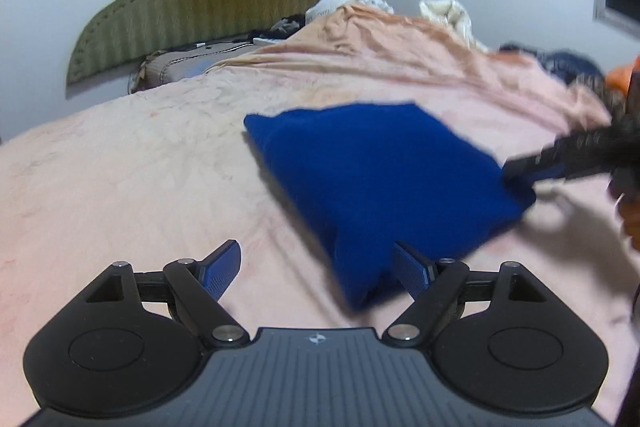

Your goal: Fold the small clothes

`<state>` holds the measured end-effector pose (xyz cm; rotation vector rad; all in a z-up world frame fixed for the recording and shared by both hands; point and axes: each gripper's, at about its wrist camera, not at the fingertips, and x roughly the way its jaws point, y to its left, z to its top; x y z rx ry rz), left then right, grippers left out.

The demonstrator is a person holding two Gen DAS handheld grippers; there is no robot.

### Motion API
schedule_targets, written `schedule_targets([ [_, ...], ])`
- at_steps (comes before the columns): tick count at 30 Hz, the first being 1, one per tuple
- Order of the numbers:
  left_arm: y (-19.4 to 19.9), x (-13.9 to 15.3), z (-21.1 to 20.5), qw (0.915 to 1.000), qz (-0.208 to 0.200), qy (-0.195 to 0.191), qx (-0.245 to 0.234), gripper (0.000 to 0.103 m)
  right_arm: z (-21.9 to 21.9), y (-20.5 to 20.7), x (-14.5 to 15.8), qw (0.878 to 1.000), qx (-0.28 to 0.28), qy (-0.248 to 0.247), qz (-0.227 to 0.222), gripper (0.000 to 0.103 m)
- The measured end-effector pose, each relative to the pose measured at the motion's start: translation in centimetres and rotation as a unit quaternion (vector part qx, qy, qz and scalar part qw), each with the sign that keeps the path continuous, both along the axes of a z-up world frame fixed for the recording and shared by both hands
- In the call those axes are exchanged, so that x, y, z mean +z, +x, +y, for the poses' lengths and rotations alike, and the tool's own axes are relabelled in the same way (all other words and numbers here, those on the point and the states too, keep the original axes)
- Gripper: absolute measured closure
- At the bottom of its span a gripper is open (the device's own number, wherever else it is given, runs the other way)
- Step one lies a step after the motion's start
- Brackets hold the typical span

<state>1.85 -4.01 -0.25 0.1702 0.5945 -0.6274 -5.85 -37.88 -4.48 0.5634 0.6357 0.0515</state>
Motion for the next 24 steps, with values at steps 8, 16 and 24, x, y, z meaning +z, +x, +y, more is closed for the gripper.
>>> schedule_targets([
  [8, 9.9, -2.1, -0.4, 0.9844, 0.143, -0.093, 0.045, 0.019, -3.7, 5.2, -2.5, 0.995, 0.015, 0.099, 0.015, 0.054],
  [16, 16.6, -4.7, -1.4, 0.9595, 0.228, -0.159, 0.044, 0.019, -5.9, 9.9, -3.9, 0.986, 0.020, 0.166, -0.003, 0.055],
  [24, 21.5, -6.0, -3.5, 0.9270, 0.288, -0.241, 0.008, 0.020, -5.5, 16.3, -4.0, 0.985, 0.057, 0.160, -0.005, 0.054],
])
